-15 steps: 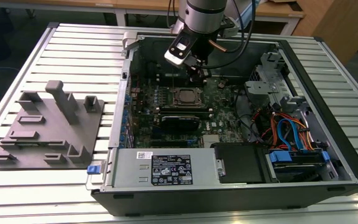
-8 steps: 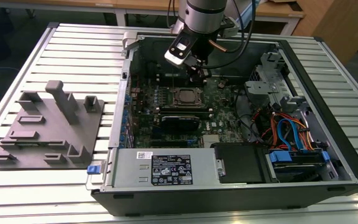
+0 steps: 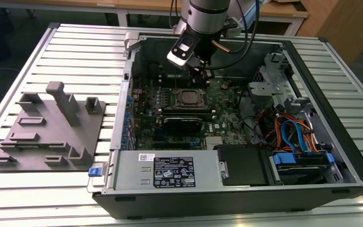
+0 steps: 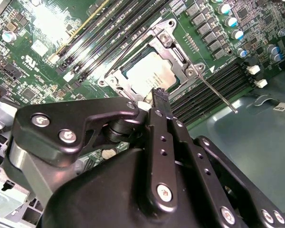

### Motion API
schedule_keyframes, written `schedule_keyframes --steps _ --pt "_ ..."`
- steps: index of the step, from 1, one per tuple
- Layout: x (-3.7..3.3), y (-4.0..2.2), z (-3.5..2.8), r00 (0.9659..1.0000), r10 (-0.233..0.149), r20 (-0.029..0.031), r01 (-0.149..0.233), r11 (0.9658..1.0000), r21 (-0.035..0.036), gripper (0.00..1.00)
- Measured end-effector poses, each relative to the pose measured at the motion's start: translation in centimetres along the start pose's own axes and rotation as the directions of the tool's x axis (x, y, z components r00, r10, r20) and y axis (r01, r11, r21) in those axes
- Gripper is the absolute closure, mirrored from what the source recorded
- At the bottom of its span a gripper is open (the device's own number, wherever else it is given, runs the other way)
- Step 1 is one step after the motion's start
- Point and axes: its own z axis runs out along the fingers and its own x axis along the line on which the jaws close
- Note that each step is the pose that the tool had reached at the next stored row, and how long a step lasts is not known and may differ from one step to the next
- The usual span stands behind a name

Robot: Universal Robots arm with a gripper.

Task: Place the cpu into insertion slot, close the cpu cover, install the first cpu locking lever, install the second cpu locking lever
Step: 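Install the first cpu locking lever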

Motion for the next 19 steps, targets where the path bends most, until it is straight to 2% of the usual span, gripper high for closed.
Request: schedule_keyframes --steps 19 --pt "0.0 0.0 0.0 0.9999 -0.017 -0.0001 0.017 0.9999 0.0005 0.89"
